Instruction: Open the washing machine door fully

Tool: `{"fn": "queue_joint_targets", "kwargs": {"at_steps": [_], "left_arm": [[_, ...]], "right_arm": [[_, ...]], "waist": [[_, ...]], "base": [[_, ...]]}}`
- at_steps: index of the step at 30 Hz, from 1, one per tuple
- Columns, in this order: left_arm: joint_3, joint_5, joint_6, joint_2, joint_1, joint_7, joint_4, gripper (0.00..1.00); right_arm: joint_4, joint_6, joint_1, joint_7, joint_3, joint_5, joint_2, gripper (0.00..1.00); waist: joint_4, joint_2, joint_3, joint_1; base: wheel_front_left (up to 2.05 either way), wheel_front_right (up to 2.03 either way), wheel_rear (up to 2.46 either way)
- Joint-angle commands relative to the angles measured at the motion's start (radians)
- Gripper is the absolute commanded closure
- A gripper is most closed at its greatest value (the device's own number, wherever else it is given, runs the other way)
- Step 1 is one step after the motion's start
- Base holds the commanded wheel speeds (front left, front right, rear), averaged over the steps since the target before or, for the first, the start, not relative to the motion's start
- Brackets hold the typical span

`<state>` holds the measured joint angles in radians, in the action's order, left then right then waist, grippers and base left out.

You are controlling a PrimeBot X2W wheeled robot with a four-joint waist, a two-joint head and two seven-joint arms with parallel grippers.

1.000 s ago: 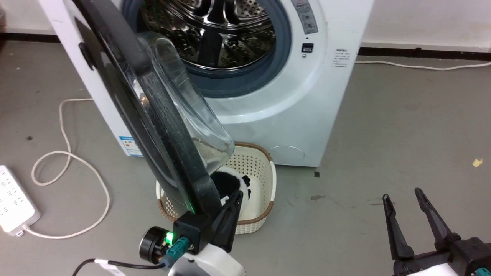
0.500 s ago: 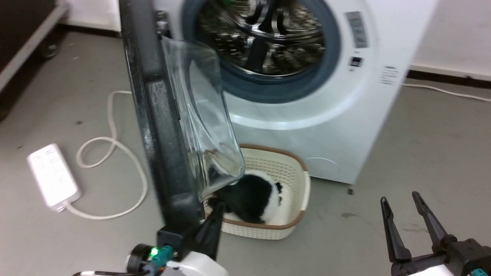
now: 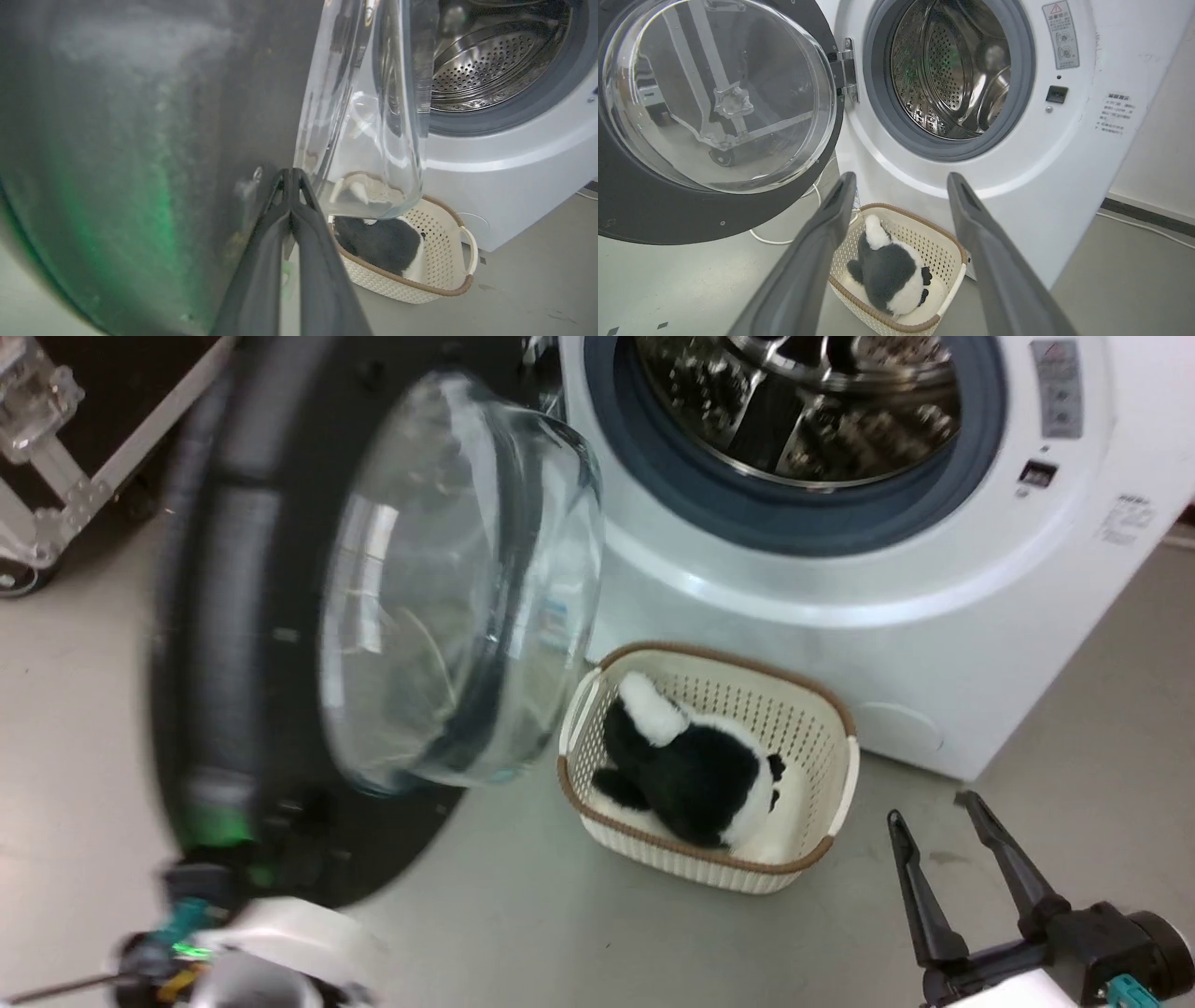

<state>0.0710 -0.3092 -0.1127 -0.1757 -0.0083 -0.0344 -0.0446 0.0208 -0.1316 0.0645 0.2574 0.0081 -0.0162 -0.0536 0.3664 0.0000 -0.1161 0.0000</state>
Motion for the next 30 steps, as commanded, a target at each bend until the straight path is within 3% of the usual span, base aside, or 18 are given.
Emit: {"fn": "queue_joint_targets", "kwargs": {"at_steps": [1,7,15,16,23,30], "left_arm": [[-0.018,-0.007,-0.01,-0.012,-0.02,0.002,0.003,1.0],[-0.181,-0.095,-0.025,-0.092,-0.091,-0.002,0.076,1.0],[-0.34,-0.192,0.002,-0.224,-0.231,0.011,0.244,1.0],[-0.372,-0.207,0.011,-0.267,-0.285,0.028,0.321,1.0],[-0.397,-0.216,0.048,-0.335,-0.388,0.112,0.513,1.0],[-0.357,-0.19,0.083,-0.325,-0.413,0.208,0.595,1.0]], "right_arm": [[-0.001,0.001,-0.017,0.004,0.0,0.004,0.003,0.0],[0.001,0.001,-0.041,-0.001,0.007,0.042,0.003,0.0],[0.041,0.001,-0.057,-0.028,-0.011,0.079,-0.01,0.0],[0.06,0.001,-0.068,-0.038,-0.013,0.081,-0.018,0.0],[0.079,0.001,-0.071,-0.049,-0.024,0.084,-0.024,0.0],[0.064,0.001,-0.079,-0.043,-0.054,0.078,-0.023,0.0]], "waist": [[0.005,0.0,-0.021,0.0],[-0.017,0.0,-0.085,0.0],[-0.061,0.0,-0.166,0.0],[-0.077,0.0,-0.197,0.0],[-0.095,0.0,-0.224,0.0],[-0.103,0.0,-0.198,0.0]], "base": [[0.0,0.0,0.0],[0.0,0.0,0.0],[0.0,0.0,0.0],[0.0,0.0,0.0],[0.0,0.0,0.0],[0.0,0.0,0.0]]}}
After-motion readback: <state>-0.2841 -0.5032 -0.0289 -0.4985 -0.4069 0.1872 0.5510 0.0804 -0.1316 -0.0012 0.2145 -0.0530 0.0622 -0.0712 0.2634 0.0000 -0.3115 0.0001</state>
